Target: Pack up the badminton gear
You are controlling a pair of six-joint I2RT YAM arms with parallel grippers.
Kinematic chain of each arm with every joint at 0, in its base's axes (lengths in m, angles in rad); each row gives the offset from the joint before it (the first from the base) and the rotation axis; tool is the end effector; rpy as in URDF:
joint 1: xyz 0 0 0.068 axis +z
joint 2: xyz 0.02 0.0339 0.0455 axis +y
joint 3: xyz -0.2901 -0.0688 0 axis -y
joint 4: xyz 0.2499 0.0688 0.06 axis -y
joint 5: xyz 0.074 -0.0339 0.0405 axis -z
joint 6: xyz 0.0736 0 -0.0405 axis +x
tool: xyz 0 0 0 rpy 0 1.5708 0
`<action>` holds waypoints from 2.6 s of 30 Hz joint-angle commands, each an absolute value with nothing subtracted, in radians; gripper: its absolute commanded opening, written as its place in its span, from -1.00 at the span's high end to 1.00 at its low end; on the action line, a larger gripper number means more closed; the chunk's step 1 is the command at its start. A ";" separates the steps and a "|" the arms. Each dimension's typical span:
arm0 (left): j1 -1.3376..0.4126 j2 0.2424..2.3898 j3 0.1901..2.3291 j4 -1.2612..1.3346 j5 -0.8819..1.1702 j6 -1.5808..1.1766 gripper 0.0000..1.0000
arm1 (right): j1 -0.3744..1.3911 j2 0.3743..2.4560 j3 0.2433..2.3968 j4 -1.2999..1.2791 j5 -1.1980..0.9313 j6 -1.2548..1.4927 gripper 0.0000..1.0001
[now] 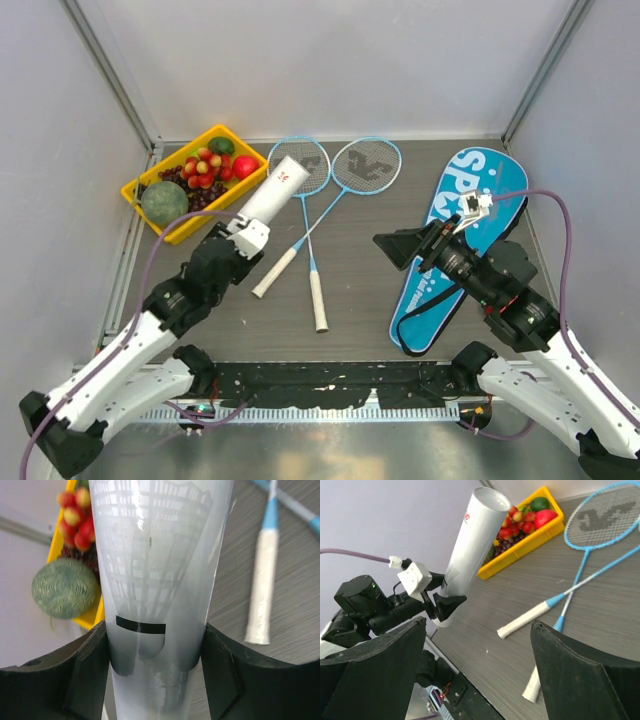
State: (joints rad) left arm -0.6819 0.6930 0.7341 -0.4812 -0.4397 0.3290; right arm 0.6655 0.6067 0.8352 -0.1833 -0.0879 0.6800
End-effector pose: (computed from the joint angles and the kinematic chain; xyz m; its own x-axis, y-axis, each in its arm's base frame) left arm 0.1527 -0.0836 0.3091 -0.2254 0.5595 -0.7976 0.3636 0.8078 0.4639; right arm 0.1208 0.1030 0.4006 -0.4025 0.4803 -0.7793 -0.5542 0.5496 0.6251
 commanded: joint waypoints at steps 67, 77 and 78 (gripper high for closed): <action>-0.488 0.660 0.808 -0.646 -0.169 -0.112 -0.99 | 0.319 0.994 0.400 -0.494 0.428 1.158 -0.18; -0.488 0.658 0.825 -0.686 -0.031 -0.159 -0.69 | 0.319 1.008 0.425 -0.302 0.348 0.940 0.89; -0.488 0.670 0.824 -0.675 -0.017 -0.169 -0.66 | 0.321 1.008 0.431 -0.290 0.328 0.925 0.90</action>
State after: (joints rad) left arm -0.4843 0.6571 0.7963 -0.6811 -0.1074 -0.1268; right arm 0.3233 1.0039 0.3996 -0.3878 0.3779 1.0130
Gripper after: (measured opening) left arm 0.853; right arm 0.086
